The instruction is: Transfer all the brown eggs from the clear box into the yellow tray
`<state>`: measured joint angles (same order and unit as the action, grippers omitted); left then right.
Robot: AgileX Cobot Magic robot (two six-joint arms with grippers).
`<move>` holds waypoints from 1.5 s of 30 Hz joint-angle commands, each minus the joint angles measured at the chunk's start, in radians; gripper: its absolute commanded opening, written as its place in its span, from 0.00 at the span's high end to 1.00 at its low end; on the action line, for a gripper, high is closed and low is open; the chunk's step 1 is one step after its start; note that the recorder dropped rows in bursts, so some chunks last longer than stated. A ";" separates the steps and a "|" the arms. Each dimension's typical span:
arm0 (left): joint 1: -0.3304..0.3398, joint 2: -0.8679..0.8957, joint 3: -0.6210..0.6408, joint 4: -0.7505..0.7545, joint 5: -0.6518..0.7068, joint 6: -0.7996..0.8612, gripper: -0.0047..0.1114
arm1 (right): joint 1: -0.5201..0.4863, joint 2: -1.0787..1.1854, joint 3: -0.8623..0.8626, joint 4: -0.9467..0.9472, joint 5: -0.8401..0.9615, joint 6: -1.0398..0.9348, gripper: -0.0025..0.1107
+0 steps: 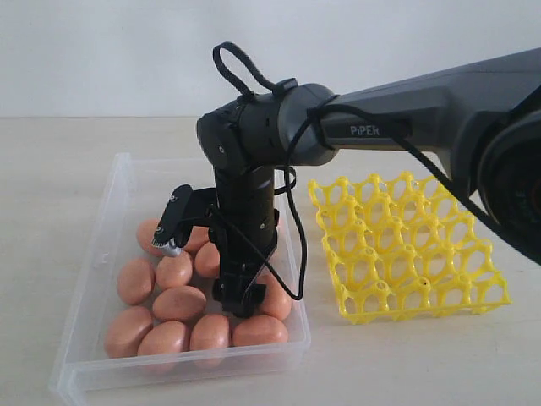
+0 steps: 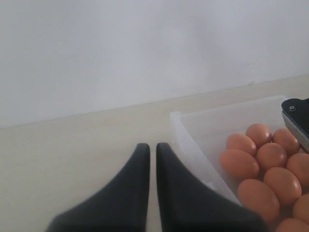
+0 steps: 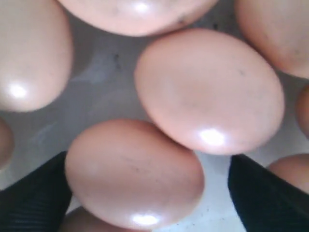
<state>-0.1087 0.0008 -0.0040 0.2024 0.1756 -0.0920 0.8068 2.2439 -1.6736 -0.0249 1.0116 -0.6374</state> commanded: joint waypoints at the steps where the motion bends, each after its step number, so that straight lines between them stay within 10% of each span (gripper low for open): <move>1: -0.008 -0.001 0.004 -0.002 -0.003 -0.005 0.93 | -0.007 0.001 -0.001 -0.202 0.067 0.087 0.23; 11: -0.008 -0.001 0.004 -0.002 -0.003 -0.005 0.93 | 0.017 -0.035 -0.001 -0.230 0.037 0.057 0.28; 28: -0.008 -0.001 0.004 -0.002 -0.003 -0.005 0.93 | -0.047 -0.080 -0.003 -0.377 -0.119 1.013 0.27; 45: -0.008 -0.001 0.004 -0.002 -0.003 -0.005 0.93 | -0.099 -0.083 -0.003 -0.292 -0.186 1.032 0.28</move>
<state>-0.1112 0.0008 -0.0040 0.2024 0.1756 -0.0920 0.7099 2.1716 -1.6757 -0.3126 0.8495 0.3940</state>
